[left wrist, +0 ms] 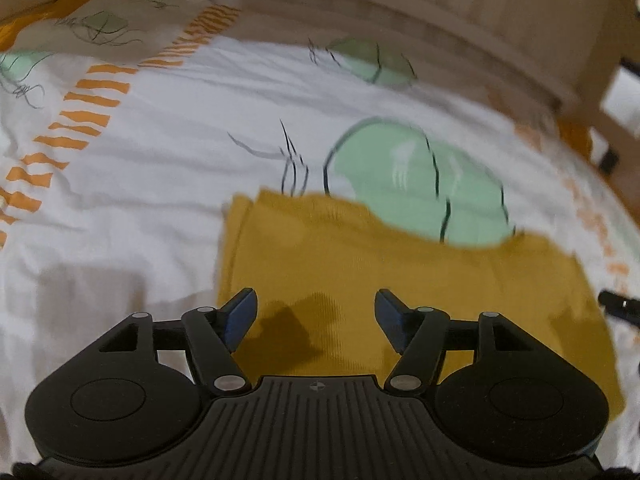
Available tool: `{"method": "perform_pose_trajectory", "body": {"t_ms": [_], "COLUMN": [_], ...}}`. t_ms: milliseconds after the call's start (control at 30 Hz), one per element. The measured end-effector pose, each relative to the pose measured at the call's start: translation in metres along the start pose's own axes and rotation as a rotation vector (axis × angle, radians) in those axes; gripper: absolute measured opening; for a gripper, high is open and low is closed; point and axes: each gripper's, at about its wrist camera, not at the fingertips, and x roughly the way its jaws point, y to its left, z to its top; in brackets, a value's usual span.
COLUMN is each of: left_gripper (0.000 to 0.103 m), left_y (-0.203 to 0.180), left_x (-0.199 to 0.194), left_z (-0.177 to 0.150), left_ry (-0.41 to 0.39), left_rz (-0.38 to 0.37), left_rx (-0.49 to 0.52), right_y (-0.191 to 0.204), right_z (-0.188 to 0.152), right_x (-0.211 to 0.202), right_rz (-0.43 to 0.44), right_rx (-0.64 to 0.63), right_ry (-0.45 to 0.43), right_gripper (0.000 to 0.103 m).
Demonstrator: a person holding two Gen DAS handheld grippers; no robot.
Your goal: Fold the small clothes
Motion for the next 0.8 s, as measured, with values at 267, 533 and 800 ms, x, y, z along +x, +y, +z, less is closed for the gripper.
{"method": "perform_pose_trajectory", "body": {"t_ms": [267, 533, 800], "left_gripper": [0.066, 0.082, 0.091], "left_y": [0.002, -0.008, -0.011], "left_x": [0.021, 0.025, 0.029], "left_z": [-0.019, -0.020, -0.021], "left_ry": [0.059, 0.075, 0.073], "left_rz": [0.057, 0.061, 0.063], "left_rx": [0.062, 0.108, 0.099], "right_y": [0.000, -0.005, -0.005], "right_z": [-0.028, -0.040, -0.048], "right_x": [0.012, 0.019, 0.020], "right_rz": [-0.125, -0.094, -0.094], "right_rx": [-0.108, -0.088, -0.092], "right_ry": [0.081, 0.064, 0.009], "right_gripper": [0.085, 0.103, 0.103]}}
